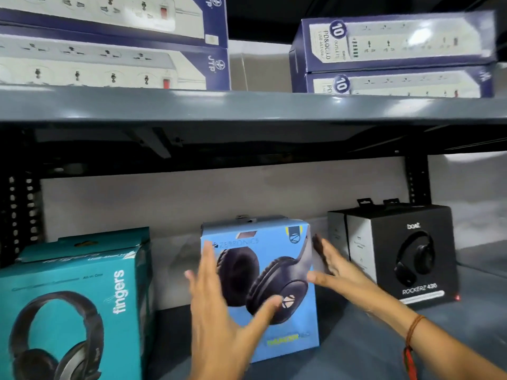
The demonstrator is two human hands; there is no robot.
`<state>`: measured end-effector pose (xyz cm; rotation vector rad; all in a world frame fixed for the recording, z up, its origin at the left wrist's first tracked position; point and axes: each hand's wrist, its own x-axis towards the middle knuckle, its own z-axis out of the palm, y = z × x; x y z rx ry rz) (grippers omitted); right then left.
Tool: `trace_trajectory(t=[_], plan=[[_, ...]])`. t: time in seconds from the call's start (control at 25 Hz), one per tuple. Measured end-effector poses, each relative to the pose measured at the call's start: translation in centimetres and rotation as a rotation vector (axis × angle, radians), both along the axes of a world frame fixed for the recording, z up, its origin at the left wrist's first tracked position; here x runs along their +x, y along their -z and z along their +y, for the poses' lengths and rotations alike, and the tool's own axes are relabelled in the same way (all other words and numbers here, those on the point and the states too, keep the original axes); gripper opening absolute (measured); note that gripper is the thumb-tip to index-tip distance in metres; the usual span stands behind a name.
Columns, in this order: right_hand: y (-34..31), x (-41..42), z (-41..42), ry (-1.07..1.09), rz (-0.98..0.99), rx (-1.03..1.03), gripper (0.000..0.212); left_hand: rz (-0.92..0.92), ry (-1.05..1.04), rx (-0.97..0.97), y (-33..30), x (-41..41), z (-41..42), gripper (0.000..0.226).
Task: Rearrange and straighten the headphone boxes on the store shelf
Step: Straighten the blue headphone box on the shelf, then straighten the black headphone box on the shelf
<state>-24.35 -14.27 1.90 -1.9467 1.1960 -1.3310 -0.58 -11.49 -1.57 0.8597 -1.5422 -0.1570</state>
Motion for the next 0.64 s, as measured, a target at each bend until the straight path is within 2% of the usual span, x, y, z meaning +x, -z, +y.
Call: trace_trajectory(t=[0.08,0.12,0.16,0.24,0.36,0.4,0.48,0.52,0.64], plan=[[-1.2,-2.3,1.8,0.087,-0.026,-0.155,0.126,-0.099,0.137,-0.353,-1.0,-4.3,1.1,0.094],[-2.1,-3.8,2.9,0.132,-0.031,-0.237,0.122,-0.115,0.205,-0.423,-1.1,-6.7,1.1,0.080],[-3.0,-5.6,3.9,0.182,-0.041,-0.320,0.116,-0.121,0.280,-0.383,-1.6,-9.1,1.0,0.070],[-4.4,-10.5,5.3,0.287,-0.039,-0.461,0.108,-0.112,0.393,-0.110,-2.1,-13.9,0.1,0.065],[-5.0,-18.7,4.6,0.484,-0.016,-0.539,0.115,-0.013,0.409,0.260,-0.9,-19.0,-3.9,0.086],[-4.6,-21.3,3.7,0.510,-0.029,-0.493,0.124,0.014,0.400,0.365,-0.4,-20.3,-5.1,0.099],[-3.2,-25.6,1.6,0.429,-0.075,-0.257,0.144,0.031,0.439,0.562,0.2,-22.1,-7.2,0.125],[-2.2,-27.4,0.5,0.330,-0.074,-0.128,0.145,0.042,0.474,0.622,0.6,-22.8,-8.1,0.133],[0.3,-31.0,-2.4,0.077,-0.002,0.140,0.125,-0.010,0.436,0.727,0.8,-24.8,-9.8,0.146]])
